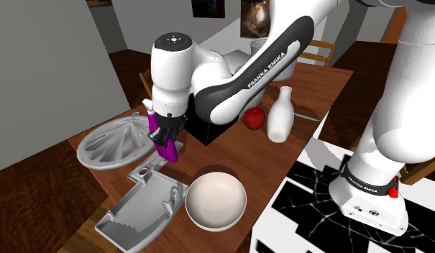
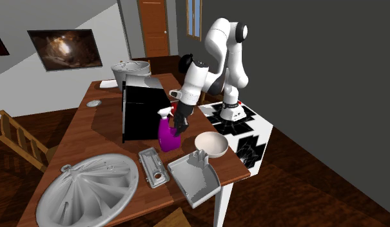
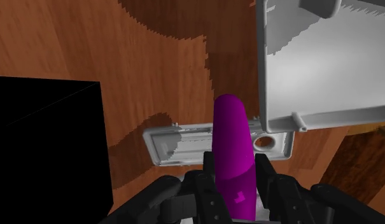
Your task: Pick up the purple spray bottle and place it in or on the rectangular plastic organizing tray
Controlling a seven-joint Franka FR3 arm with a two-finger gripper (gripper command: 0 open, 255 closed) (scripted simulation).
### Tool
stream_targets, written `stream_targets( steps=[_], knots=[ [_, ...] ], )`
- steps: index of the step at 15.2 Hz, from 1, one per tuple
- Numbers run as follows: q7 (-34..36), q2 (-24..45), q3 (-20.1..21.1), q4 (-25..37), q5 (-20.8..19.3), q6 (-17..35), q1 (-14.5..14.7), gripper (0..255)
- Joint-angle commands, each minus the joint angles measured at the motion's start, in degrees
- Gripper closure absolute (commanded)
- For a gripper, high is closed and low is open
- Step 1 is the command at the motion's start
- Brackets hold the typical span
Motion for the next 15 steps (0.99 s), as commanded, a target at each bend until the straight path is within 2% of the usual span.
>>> stream_targets(
  steps=[1, 15],
  knots=[
    [-1.25, -0.92, 0.38, 0.56, 1.45, -1.15, -0.27, 255],
    [-7.80, -6.02, 1.61, 5.39, 8.95, -9.22, -1.15, 255]
  ],
)
